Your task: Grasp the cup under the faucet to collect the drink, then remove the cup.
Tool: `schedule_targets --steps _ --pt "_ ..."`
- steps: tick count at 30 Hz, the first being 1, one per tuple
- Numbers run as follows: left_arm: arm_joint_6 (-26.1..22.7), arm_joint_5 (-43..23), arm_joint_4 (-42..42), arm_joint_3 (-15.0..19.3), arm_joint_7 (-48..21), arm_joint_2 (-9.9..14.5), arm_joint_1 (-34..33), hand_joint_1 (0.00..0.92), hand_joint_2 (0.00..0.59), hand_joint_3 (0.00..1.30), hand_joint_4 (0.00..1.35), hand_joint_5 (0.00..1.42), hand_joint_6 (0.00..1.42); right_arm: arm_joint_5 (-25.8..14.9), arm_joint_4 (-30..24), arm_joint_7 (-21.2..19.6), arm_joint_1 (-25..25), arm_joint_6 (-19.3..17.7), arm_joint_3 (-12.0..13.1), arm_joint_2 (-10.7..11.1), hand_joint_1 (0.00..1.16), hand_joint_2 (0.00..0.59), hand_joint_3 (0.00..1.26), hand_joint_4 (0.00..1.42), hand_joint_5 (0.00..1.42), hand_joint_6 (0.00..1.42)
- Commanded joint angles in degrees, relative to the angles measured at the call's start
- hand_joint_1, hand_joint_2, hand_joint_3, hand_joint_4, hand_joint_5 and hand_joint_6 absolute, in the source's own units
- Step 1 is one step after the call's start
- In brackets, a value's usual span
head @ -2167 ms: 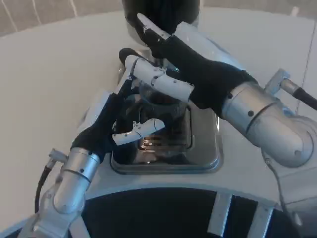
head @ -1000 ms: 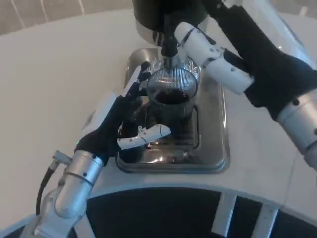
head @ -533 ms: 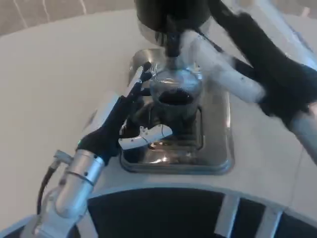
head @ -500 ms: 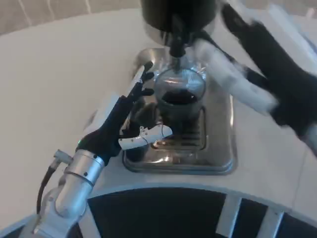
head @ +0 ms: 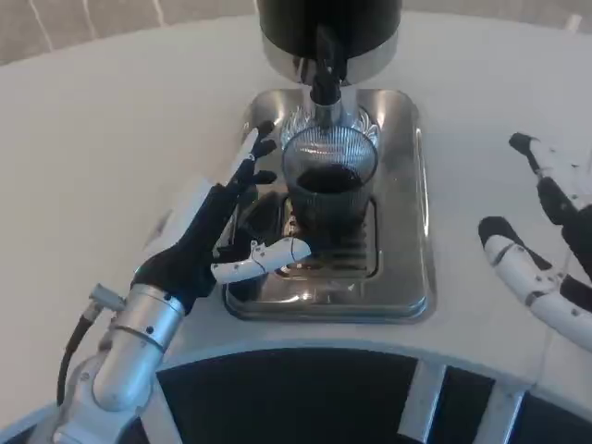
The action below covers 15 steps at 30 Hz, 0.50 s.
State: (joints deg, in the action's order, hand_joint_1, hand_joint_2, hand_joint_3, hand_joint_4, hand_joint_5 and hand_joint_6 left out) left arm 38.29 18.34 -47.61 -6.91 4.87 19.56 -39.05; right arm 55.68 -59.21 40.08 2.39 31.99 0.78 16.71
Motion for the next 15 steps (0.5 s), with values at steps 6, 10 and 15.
schedule_targets --steps 6,10,15 --pt "-0.5 0.4 -1.6 -0.5 -0.3 -0.3 -0.4 0.397 0.07 0.0 0.04 0.2 0.17 2.7 -0.8 3.7 -3.5 -0.8 -2.0 -1.4 0.04 0.479 0.0 0.0 0.0 0.0" --pt "-0.2 0.4 -2.8 -0.6 -0.2 -0.5 -1.4 0.397 0.07 0.0 0.04 0.2 0.17 3.9 -0.8 5.1 -4.2 -1.4 -2.9 -2.7 0.04 0.479 0.0 0.0 0.0 0.0" --pt "0.4 0.6 -4.3 -0.9 -0.1 -0.9 -2.7 0.396 0.07 0.0 0.04 0.2 0.18 5.7 -0.8 6.3 -5.8 -4.0 -3.0 -5.5 0.06 0.491 0.0 0.0 0.0 0.0"
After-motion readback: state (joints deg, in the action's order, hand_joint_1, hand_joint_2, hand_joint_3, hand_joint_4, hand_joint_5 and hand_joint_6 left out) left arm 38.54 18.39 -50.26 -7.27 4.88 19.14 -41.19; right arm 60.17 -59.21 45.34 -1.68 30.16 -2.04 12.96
